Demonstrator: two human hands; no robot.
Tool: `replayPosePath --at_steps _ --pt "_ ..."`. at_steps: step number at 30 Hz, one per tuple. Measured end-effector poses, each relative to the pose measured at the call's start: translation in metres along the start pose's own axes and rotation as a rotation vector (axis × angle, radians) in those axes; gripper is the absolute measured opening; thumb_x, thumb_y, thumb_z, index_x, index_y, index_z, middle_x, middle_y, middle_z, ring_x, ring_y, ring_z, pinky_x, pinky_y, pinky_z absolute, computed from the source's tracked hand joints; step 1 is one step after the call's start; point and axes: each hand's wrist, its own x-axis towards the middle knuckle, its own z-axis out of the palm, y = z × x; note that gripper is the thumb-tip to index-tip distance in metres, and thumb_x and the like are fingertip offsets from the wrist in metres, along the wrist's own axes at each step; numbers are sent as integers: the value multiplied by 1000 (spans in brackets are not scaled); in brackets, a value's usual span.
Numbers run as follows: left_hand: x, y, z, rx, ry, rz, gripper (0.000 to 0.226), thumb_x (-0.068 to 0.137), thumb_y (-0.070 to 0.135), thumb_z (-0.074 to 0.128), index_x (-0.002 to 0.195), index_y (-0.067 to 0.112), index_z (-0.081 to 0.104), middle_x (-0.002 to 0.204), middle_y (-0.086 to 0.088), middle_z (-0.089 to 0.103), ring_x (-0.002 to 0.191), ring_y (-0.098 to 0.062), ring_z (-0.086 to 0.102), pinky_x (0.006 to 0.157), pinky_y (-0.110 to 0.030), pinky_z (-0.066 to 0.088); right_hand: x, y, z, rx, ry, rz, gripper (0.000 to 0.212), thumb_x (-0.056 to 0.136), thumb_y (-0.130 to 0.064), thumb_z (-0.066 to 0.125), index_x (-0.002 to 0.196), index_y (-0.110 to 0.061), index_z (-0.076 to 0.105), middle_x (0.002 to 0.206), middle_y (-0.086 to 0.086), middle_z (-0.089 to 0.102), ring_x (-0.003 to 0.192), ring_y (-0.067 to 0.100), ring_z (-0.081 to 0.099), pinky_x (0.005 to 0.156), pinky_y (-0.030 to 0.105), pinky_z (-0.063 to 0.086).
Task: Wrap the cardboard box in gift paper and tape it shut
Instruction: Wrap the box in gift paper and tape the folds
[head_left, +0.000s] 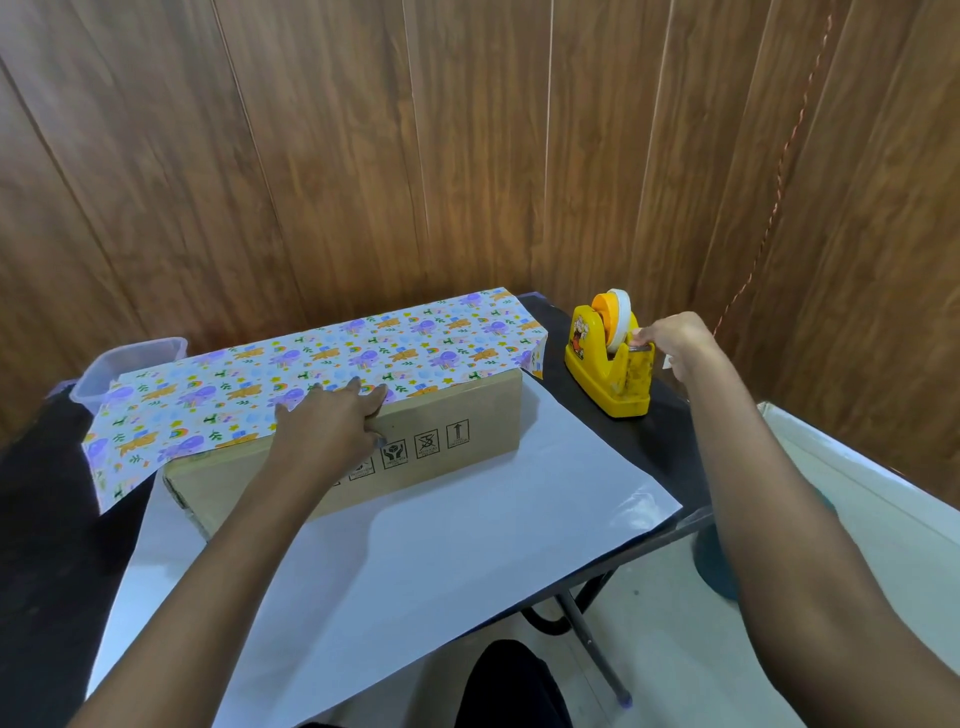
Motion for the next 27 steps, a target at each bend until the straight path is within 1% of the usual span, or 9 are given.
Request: replayPosePath --at_steps 7,9,11,12,13,15,18,20,27 --pt "0 -1 1 7 6 7 65 92 43 53 147 36 21 157 5 19 140 -29 23 105 -56 31 -2 -11 -5 36 27 -81 50 86 -17 68 127 3 50 137 16 49 127 32 45 98 40 40" --pt "-1 0 0 4 6 8 65 91 43 54 147 37 21 156 5 20 140 -29 24 105 -56 31 -5 -12 -8 -1 -8 -67 30 87 -12 65 113 3 60 116 14 61 113 27 56 96 36 42" --pt "-1 0 0 4 9 7 65 92 42 54 147 37 21 156 5 20 140 -29 24 105 -56 31 -9 -10 -11 -9 -33 -40 9 90 -5 59 83 -2 63 80 7 58 72 15 56 78 22 49" --pt "-1 0 0 3 8 6 65 92 42 54 147 37 21 156 5 19 140 -29 24 105 -56 31 -10 -7 -11 -2 -50 -23 19 92 -4 56 73 -5 58 70 4 52 59 11 47 57 13 48" --pt "-1 0 0 4 7 8 65 92 42 54 147 37 21 156 5 19 140 -29 23 105 -57 31 -12 -4 -11 11 -70 -5 24 93 -4 53 69 -6 54 66 3 48 55 9 41 39 9 40" --pt "-1 0 0 6 5 11 65 92 42 54 147 36 20 157 5 19 140 -29 23 105 -57 31 -17 2 -9 46 -82 15 25 95 -3 49 70 -5 52 66 4 47 54 9 40 27 7 28" --pt "0 -1 1 12 4 13 65 92 42 53 148 36 20 157 5 19 140 -30 24 105 -56 32 -20 9 -5 122 -77 57 22 95 -4 47 75 -5 56 65 4 49 54 10 43 40 17 37" --pt "0 -1 2 7 8 16 65 92 42 53 147 36 20 157 5 19 141 -30 23 105 -56 31 -19 16 -2 153 -86 89 26 95 -4 46 71 -5 55 64 4 51 53 11 44 50 19 36" --pt "0 -1 4 7 17 13 63 93 43 50 148 36 18 157 6 17 143 -30 18 107 -56 29 -23 33 9 359 -56 102 26 94 -9 50 69 -6 57 67 5 57 58 13 52 57 23 43"
